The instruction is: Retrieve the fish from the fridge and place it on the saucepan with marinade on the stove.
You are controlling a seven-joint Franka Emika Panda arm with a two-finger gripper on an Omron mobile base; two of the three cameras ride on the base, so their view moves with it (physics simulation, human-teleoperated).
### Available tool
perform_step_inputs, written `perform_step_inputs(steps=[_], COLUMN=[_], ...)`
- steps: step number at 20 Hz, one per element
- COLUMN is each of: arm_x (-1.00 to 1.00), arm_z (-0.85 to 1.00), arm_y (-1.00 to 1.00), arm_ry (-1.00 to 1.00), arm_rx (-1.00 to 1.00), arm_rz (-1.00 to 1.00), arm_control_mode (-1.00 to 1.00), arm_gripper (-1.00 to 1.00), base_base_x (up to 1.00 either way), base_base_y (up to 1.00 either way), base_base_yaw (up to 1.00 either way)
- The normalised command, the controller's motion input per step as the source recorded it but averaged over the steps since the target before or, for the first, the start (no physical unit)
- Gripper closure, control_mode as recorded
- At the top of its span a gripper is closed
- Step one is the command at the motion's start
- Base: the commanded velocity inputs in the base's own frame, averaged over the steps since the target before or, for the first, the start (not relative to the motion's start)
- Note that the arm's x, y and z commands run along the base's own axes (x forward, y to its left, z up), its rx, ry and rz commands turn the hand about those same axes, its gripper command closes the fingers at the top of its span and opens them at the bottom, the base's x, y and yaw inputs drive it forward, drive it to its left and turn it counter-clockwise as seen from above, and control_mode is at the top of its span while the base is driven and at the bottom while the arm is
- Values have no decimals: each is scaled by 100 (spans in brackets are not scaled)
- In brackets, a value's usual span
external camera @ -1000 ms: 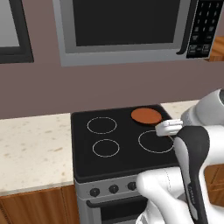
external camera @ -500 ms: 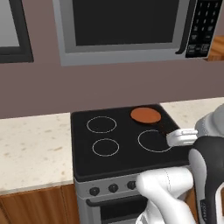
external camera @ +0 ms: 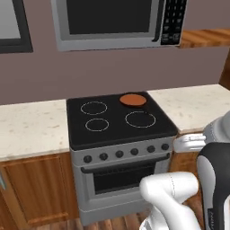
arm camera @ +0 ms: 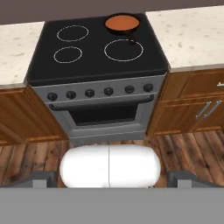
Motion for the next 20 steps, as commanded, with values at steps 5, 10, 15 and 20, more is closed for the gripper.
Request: perform_step_inputs(steps=[5,10,15,20], arm_x=[0,0,0,0], arm_z=[0,0,0,0], arm_y=[0,0,0,0], arm_ry=[0,0,0,0], arm_rx=[0,0,0,0], arm_rz=[0,0,0,0], arm_control_mode=[100,100,100,100], arm_gripper=[-100,-100,-100,-100], base_base_x=[-99,-88,-71,-8], base_base_y=[-28,-30,-32,-66], base_base_yaw=[-11,-11,-10,-1])
